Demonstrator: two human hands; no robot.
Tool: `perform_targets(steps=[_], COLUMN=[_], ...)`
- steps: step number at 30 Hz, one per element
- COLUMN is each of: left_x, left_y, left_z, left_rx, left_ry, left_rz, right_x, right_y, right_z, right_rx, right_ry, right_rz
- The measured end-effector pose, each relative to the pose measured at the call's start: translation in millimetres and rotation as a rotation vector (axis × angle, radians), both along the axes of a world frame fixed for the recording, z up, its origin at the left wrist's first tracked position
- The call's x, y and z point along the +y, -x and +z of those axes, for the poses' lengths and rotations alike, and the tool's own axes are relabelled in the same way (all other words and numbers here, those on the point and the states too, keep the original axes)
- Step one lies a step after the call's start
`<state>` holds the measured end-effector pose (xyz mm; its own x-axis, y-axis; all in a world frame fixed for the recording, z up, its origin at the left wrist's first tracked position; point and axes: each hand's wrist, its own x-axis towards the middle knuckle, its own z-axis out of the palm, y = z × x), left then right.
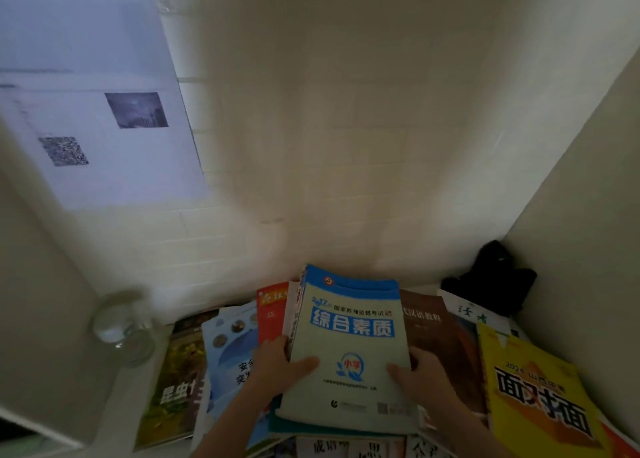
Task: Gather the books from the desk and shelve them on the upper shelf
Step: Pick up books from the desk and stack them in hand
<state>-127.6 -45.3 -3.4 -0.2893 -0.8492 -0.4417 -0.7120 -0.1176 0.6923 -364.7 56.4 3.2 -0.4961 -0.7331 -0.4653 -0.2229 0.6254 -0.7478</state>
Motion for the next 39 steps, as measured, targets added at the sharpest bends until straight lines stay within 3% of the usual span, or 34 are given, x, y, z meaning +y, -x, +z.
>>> perform_targets(steps=[2,7,12,17,23,28,32,33,35,39], left_x=[-5,-23,-34,-17,16,40,58,62,69,86], left_y=[-6,-17,-10,6,-2,8,46,58,83,145], left_z=[-9,-23,-16,-2,26,106,160,166,170,149], left_rx=[-0.139,0.241,0.496,0.515,0.663,0.761,0.791,0.803,0.823,0.73], left_ry=[0.038,-0.22,-0.452,-0.393,-0.181,-0.053,-0.061,-0.078,-0.121,-0.176], left_rz=[-0.008,0.101,0.257,0.217,0.218,0.078,-0.016,-0.007,0.017,-0.034], right_x=[-2,-8,0,9,26,36,62,72,93,142], right_y=[-1,-16,-22,-20,-20,-20,-1,7,30,109], right_z=[2,5,9,8,8,24,44,52,69,88], right_rx=[0.025,0.135,0.058,0.0,-0.133,-0.562,-1.144,-1.212,-1.151,-0.628], right_ry=[-0.006,-0.055,0.01,0.067,0.192,0.441,0.39,0.386,0.393,0.362], right_rz=[0.01,0.114,0.04,-0.001,0.017,0.02,-0.055,-0.08,-0.129,-0.179])
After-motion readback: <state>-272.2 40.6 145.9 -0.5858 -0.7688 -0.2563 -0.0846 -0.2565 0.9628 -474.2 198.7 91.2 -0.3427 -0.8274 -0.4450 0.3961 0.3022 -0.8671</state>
